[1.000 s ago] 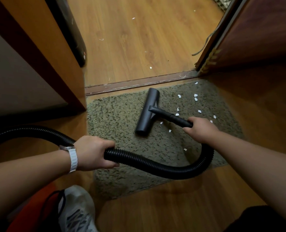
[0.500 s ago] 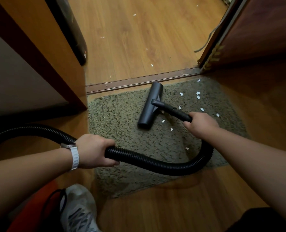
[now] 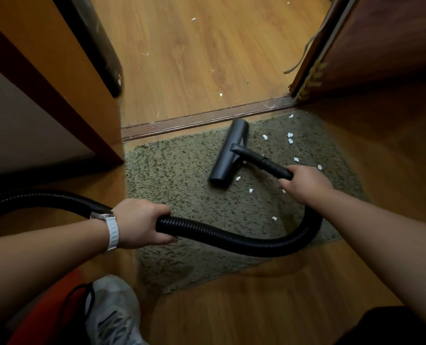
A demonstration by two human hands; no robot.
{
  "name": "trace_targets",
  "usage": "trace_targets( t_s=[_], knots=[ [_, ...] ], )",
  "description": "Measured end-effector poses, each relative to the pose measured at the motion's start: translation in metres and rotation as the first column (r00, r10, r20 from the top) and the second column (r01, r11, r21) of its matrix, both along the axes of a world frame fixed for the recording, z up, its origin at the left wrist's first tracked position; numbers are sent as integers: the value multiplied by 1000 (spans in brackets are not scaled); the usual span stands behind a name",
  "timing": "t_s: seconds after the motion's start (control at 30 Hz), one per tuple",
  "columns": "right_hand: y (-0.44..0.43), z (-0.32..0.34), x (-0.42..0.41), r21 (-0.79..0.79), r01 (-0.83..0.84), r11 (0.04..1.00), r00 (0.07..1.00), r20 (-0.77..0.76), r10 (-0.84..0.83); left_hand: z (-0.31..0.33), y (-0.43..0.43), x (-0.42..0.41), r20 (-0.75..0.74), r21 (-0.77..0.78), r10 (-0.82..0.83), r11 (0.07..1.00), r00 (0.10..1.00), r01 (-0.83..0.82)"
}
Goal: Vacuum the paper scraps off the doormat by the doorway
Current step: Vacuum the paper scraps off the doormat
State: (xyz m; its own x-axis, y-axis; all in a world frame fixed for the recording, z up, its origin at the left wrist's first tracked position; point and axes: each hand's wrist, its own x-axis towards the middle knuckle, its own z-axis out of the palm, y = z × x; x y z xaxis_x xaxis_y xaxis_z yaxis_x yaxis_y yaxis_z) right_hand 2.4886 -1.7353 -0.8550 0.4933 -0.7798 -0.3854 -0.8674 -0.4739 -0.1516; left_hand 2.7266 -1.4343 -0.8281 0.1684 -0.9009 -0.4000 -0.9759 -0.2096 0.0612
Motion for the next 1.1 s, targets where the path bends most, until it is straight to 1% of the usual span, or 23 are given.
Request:
trace_targets(
  t_s=[0.1, 0.2, 0.33, 0.43, 0.5, 0.6, 0.73, 0.8, 1.0, 1.1],
  knots=[
    [-9, -7, -9, -7, 56, 998, 998, 6, -56, -1, -4, -2, -18, -18, 18, 1000, 1000, -19],
    [-9, -10, -7, 14, 51, 999, 999, 4, -51, -1, -6, -3, -10, -5, 23, 1000, 1000, -23],
    [-3, -6, -1, 38, -45, 998, 999, -11, 45, -2, -7, -4, -11, 16, 6, 1000, 1000, -6],
    [0, -3, -4, 58, -130, 990, 991, -27, 132, -5, -10, -6, -42, 24, -22, 999, 999, 23],
    [-2, -1, -9, 53, -135, 989, 990, -28, 136, -8, -12, -10, -62, 22, -41, 999, 997, 42],
    [-11, 3, -24, 46, -102, 994, 994, -40, 103, -12, -17, -14, -64, -18, -53, 999, 997, 52],
    [-23, 4, -47, 62, -12, 998, 999, -32, 14, -12, -25, -16, -104, -116, -29, 993, 994, 17],
    [-28, 3, -56, 63, 0, 998, 1000, -19, 1, -14, -28, -19, -112, -154, -21, 988, 994, 3],
    [-30, 4, -66, 92, -74, 993, 997, 4, 74, -17, -37, -31, -112, -171, -45, 985, 993, 25],
    [-31, 11, -70, 121, -109, 987, 994, 38, 105, -7, -50, -36, -81, -203, -78, 977, 994, 60]
  ],
)
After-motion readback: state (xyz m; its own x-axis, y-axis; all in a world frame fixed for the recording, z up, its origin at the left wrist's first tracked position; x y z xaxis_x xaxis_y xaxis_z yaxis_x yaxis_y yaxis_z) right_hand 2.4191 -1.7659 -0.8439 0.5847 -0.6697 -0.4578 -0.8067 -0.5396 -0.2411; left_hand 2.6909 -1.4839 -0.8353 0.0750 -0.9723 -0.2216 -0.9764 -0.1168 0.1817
